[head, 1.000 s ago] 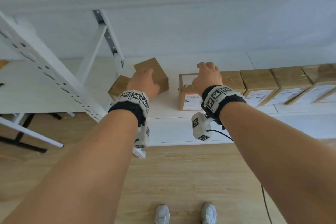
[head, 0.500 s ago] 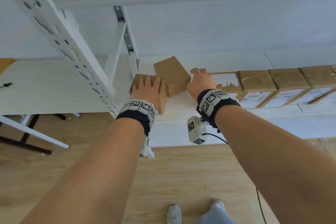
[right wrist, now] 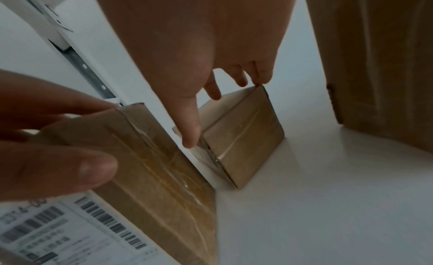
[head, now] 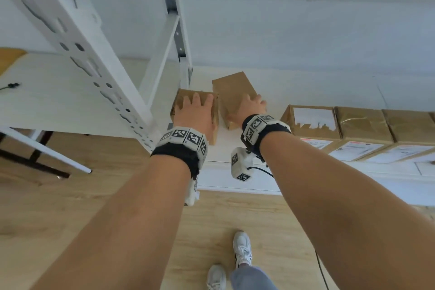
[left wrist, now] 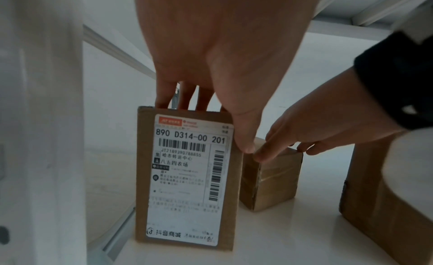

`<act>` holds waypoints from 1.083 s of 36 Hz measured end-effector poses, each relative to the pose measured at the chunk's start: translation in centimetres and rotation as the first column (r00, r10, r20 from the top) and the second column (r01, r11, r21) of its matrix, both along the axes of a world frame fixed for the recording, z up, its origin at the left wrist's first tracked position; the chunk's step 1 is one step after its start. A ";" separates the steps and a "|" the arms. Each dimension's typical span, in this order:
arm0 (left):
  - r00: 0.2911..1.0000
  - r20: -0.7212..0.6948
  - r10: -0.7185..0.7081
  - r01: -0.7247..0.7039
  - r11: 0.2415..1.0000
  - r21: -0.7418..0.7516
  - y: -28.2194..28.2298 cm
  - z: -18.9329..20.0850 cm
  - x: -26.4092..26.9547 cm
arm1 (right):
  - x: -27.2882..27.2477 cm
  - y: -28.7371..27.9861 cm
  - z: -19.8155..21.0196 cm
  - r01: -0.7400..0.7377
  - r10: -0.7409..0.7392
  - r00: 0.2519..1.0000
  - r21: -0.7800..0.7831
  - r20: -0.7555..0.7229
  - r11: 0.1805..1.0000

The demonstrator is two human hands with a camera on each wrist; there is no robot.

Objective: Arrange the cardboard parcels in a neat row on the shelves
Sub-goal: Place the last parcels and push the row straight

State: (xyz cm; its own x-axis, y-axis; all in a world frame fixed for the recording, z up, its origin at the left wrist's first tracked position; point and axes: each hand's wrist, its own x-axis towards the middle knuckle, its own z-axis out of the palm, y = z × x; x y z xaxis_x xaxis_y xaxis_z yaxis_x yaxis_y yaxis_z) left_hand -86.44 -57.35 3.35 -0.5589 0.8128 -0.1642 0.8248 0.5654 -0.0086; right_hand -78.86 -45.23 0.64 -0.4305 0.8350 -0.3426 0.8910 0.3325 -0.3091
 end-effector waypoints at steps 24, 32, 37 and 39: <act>0.970 0.242 0.033 -0.090 0.970 0.227 0.4 4.6 0.6 | 3.9 -0.1 8.1 0.237 -0.306 0.905 -0.248 -0.296 0.939; 0.829 0.555 0.070 -0.259 0.927 0.270 2.2 6.7 1.5 | 7.4 -1.6 11.1 0.172 -0.389 0.729 -0.400 -0.563 0.900; 0.732 0.681 -0.009 -0.376 0.829 0.415 2.2 7.5 3.5 | 9.4 -3.3 12.4 0.077 -0.345 0.729 -0.430 -0.591 0.900; 0.670 0.739 -0.070 -0.405 0.800 0.443 2.1 7.7 4.2 | 10.3 -3.3 12.4 0.075 -0.360 0.732 -0.456 -0.578 0.887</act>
